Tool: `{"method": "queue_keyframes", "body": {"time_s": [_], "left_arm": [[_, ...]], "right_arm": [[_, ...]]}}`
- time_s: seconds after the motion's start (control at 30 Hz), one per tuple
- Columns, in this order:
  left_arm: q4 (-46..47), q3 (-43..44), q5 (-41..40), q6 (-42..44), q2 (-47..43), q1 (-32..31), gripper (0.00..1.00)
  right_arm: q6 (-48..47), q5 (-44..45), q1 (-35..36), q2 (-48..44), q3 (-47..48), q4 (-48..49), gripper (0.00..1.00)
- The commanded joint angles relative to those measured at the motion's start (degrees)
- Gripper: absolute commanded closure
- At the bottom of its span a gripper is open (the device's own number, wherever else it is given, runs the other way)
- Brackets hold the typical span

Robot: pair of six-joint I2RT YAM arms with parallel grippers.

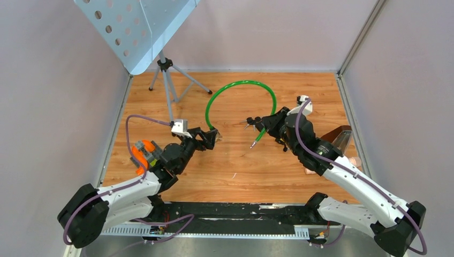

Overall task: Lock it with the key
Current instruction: Lock the lock.

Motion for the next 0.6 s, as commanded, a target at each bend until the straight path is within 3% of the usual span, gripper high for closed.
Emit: {"method": "queue_keyframes", "body": {"time_s": [0.0, 0.17, 0.5, 0.57], "left_arm": [[-0.7, 3.8, -4.9, -1.6, 0.5, 0.1, 0.06], [-0.7, 5.5, -5.0, -1.7, 2.7, 0.1, 0.08], [1.4, 6.6, -3.2, -5.0, 7.5, 0.1, 0.53], [1.6, 6.9, -2.9, -5.2, 7.9, 0.1, 0.57]], "right_arm": [[4.0, -1.1, 0.1, 0.1, 2.7, 3.9, 1.0], [5.8, -2.2, 0.1, 1.1, 2.5, 3.9, 1.0], [7.5, -2.9, 0.1, 1.7, 2.4, 3.7, 1.0], [7.6, -3.1, 0.1, 1.9, 2.3, 3.7, 1.0]]}}
